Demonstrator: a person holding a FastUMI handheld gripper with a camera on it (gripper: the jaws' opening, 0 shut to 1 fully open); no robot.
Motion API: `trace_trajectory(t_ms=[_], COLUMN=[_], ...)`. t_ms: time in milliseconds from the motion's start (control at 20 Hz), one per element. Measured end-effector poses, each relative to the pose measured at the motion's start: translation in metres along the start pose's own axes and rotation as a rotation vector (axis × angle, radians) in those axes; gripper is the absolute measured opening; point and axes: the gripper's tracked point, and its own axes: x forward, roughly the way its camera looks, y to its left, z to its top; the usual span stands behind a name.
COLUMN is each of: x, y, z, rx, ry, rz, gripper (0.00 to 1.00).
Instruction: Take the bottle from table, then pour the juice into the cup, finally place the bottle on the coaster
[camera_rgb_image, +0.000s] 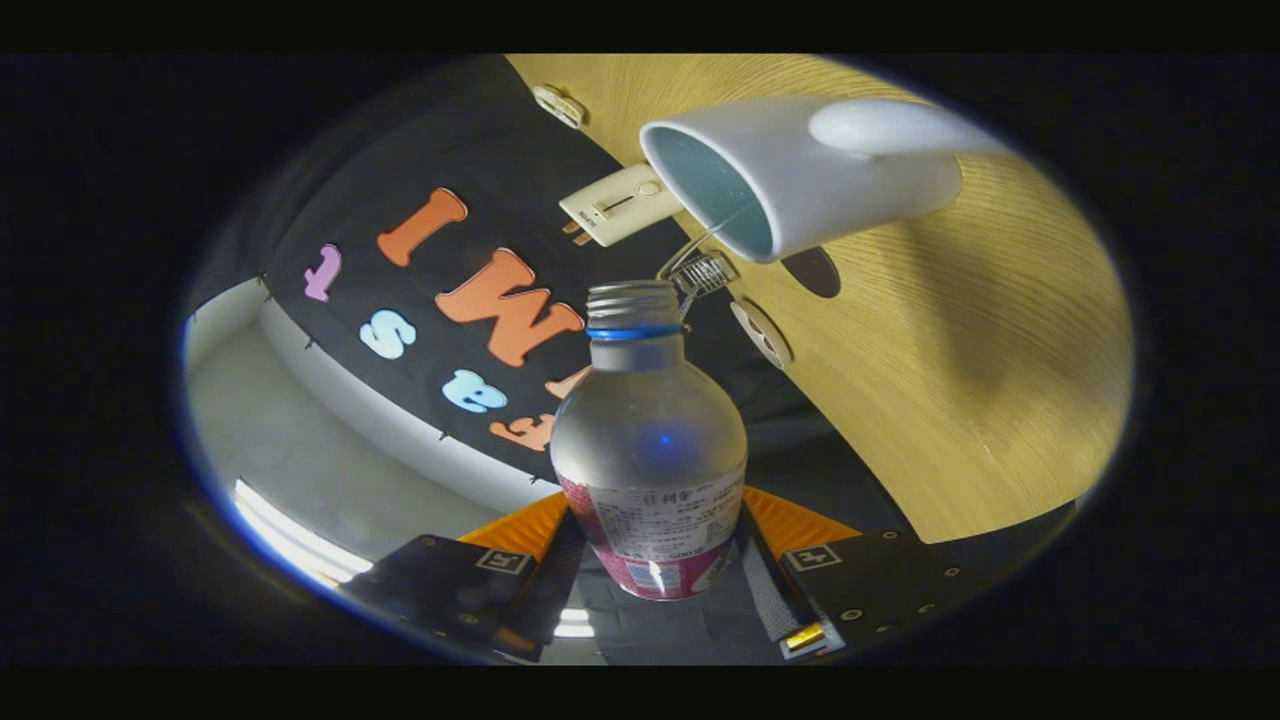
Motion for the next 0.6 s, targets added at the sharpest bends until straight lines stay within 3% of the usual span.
trace_trajectory(t_ms=[600], x=[-0.0007], y=[0.0042], z=[-0.0029], rx=[0.004], ry=[-0.005], rz=[0.013], gripper=[0.77])
